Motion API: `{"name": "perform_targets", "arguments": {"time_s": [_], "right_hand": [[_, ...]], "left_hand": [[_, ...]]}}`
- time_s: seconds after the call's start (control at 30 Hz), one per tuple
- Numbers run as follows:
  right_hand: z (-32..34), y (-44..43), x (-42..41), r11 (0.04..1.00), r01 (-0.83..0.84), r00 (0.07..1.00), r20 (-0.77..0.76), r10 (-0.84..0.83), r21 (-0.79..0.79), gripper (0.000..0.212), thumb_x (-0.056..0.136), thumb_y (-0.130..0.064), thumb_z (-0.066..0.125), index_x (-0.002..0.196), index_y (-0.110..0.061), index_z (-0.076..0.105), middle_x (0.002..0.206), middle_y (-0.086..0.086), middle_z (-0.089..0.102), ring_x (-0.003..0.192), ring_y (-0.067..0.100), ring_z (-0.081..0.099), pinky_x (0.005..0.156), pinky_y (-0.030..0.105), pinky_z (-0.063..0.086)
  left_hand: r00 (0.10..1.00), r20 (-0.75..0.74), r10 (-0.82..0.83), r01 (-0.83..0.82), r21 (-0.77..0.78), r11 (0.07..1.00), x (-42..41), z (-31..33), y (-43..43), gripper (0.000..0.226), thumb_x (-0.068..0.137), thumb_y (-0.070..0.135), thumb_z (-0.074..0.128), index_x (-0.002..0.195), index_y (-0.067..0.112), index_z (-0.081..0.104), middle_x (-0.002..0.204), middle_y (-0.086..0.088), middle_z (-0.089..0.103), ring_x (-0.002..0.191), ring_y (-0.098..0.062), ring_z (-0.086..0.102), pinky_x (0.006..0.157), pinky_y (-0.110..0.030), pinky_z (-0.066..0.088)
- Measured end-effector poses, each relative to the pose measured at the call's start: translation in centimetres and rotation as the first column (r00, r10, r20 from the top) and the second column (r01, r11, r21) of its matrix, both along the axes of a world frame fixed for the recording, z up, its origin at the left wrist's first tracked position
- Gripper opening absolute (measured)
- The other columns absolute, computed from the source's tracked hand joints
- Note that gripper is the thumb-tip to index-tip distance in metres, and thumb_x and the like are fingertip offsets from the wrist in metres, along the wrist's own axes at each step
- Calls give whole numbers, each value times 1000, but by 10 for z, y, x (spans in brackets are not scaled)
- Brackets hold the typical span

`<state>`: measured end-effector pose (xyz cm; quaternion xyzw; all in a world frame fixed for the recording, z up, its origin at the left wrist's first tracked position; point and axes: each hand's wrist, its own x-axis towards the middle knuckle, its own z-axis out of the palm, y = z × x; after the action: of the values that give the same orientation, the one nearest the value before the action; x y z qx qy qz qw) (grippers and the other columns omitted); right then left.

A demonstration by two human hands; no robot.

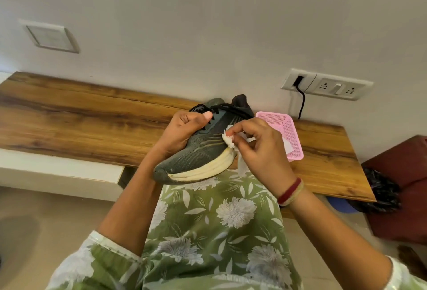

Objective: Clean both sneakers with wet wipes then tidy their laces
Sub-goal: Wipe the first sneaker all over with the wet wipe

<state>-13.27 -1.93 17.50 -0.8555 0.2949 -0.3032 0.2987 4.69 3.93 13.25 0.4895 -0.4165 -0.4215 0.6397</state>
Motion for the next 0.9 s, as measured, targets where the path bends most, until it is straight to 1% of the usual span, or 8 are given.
{"name": "perform_targets", "arguments": {"time_s": [0.1, 0.2, 0.3, 0.4, 0.47, 0.57, 0.77, 0.9], "right_hand": [[2, 17, 2, 996, -27, 998, 60, 21, 89, 19, 83, -7, 63, 89, -23, 71, 91, -8, 65, 87, 2, 59, 75, 20, 50], [7, 33, 2, 987, -63, 993, 109, 47, 145, 13, 83, -19, 63, 92, -20, 72, 94, -9, 67, 90, 1, 61, 79, 21, 51], [11, 42, 0, 982, -99, 985, 158, 74, 159, 8, 82, -18, 67, 87, -19, 74, 89, -8, 69, 87, 4, 63, 78, 22, 52], [16, 41, -3, 982, -103, 990, 112, 86, 159, 11, 81, -13, 71, 89, -20, 73, 88, -8, 70, 83, 2, 64, 73, 17, 52], [18, 26, -1, 966, -45, 994, 107, 18, 256, 16, 79, -11, 73, 89, -22, 70, 86, -9, 68, 78, 0, 62, 67, 14, 50], [19, 6, 5, 958, 56, 989, 115, -91, 282, 20, 77, -8, 74, 82, -27, 68, 79, -11, 68, 72, -1, 62, 65, 12, 47], [23, 44, 2, 983, -129, 990, 69, 121, 134, 13, 80, -14, 71, 88, -23, 75, 82, -8, 70, 78, 5, 64, 69, 24, 53], [16, 19, 9, 983, 22, 994, 104, -41, 183, 13, 78, -10, 72, 82, -23, 74, 84, -3, 66, 80, 1, 58, 70, 9, 42]], "left_hand": [[1000, -14, 15, -15, -23, 1000, 0, 0, 2, 67, 63, 65, 74, 51, 4, 48, 48, -4, 41, 43, -10, 34, 46, -18, 32], [999, -12, 37, -37, -42, 998, 1, 1, 7, 78, 68, 61, 73, 54, -9, 42, 59, -14, 42, 49, -22, 30, 49, -24, 30], [997, 10, 72, -71, -20, 997, -1, 6, 7, 45, 74, 43, 65, 42, 20, 44, 45, 3, 36, 42, -11, 28, 46, -19, 26], [998, 11, 69, -69, -48, 996, -4, 10, 7, 42, 75, 39, 60, 40, 24, 42, 43, 12, 33, 41, -4, 24, 45, -17, 25], [998, 13, 62, -61, -70, 996, -6, 13, 8, 43, 76, 39, 59, 42, 15, 45, 45, 5, 36, 41, -6, 26, 44, -16, 26], [996, 12, 85, -83, -98, 992, -8, 17, 7, 63, 75, 42, 60, 59, -18, 47, 67, -16, 45, 51, -20, 29, 48, -22, 27], [994, 49, 93, -89, -80, 993, -5, 14, 7, 47, 84, 28, 58, 42, 16, 42, 43, 11, 33, 41, -4, 25, 45, -16, 26], [994, 60, 95, -90, -80, 993, -10, 15, 5, 47, 84, 29, 59, 50, 2, 41, 45, 2, 27, 42, -4, 23, 46, -15, 26]]}}
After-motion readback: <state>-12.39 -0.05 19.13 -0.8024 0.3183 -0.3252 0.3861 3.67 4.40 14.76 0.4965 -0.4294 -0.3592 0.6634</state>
